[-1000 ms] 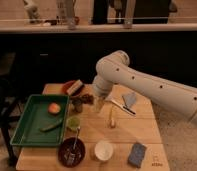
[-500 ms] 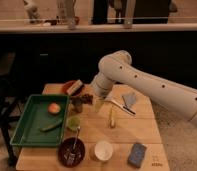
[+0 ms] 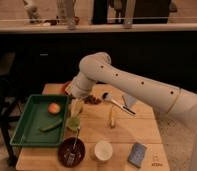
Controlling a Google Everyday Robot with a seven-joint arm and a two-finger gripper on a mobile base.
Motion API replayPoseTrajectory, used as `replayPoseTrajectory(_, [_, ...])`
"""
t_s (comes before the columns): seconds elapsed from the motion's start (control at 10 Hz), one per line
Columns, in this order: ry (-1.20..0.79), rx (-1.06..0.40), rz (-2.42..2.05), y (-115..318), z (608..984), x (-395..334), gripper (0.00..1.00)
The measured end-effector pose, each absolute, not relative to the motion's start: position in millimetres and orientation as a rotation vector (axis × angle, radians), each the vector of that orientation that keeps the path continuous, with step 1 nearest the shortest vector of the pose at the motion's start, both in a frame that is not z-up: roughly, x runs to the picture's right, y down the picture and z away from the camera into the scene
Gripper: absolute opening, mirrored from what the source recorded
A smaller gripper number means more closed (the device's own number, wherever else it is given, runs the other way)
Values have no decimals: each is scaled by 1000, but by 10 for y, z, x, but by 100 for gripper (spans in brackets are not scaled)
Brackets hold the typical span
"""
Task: Place pepper in table surface
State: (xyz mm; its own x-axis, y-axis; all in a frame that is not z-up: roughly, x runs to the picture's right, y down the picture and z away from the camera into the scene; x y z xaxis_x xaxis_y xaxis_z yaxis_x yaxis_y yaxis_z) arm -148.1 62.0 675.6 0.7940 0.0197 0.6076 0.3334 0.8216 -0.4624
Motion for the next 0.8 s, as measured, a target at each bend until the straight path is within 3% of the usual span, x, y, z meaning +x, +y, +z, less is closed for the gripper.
replayPoseTrajectory(0.5, [-663,-630,-315,1030,6689,-2390,80])
replayPoseTrajectory(0.8, [-646,-664,-327,1247,6830,-2531,80])
